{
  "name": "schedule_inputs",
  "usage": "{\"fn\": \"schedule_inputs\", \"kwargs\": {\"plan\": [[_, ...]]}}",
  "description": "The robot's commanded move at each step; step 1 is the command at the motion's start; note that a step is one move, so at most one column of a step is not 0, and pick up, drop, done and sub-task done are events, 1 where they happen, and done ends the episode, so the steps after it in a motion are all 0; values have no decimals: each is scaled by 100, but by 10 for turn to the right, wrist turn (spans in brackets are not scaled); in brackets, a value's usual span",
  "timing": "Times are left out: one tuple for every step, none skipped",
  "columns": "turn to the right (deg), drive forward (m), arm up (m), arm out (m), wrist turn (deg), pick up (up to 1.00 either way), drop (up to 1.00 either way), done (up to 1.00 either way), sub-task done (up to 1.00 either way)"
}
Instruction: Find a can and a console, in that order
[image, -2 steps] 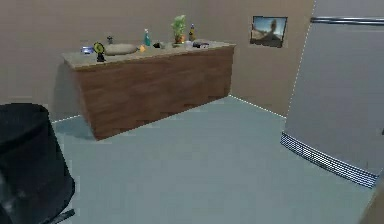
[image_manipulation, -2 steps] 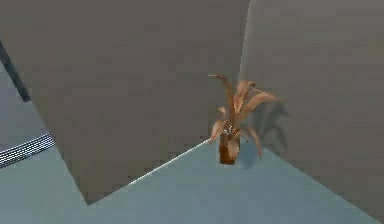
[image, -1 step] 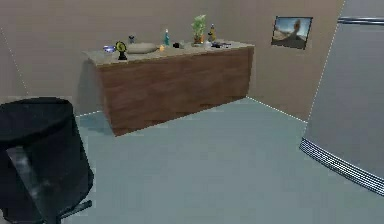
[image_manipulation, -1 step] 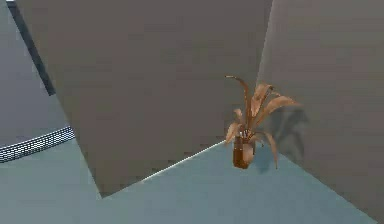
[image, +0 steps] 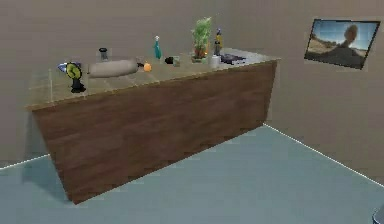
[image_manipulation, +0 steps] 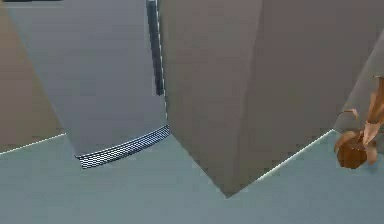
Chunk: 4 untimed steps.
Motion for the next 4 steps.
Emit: {"fn": "schedule_inputs", "kwargs": {"plan": [[0,100,0,0,0,0,0,0,0],[-120,0,0,0,0,0,0,0,0],[0,25,0,0,0,0,0,0,0],[0,0,0,0,0,0,0,0,100]]}}
